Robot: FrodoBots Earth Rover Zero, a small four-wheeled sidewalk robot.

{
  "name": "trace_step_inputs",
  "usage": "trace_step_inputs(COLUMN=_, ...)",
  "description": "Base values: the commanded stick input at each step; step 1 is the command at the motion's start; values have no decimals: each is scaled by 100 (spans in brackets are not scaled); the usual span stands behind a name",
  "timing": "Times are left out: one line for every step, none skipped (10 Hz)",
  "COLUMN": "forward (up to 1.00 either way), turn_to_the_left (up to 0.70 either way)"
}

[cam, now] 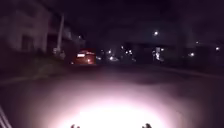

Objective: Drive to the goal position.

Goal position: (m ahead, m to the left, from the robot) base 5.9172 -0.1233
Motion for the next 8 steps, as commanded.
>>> trace_step_inputs(forward=50, turn_to_the_left=0)
trace_step_inputs(forward=50, turn_to_the_left=0)
trace_step_inputs(forward=50, turn_to_the_left=0)
trace_step_inputs(forward=50, turn_to_the_left=0)
trace_step_inputs(forward=50, turn_to_the_left=0)
trace_step_inputs(forward=50, turn_to_the_left=0)
trace_step_inputs(forward=50, turn_to_the_left=0)
trace_step_inputs(forward=50, turn_to_the_left=0)
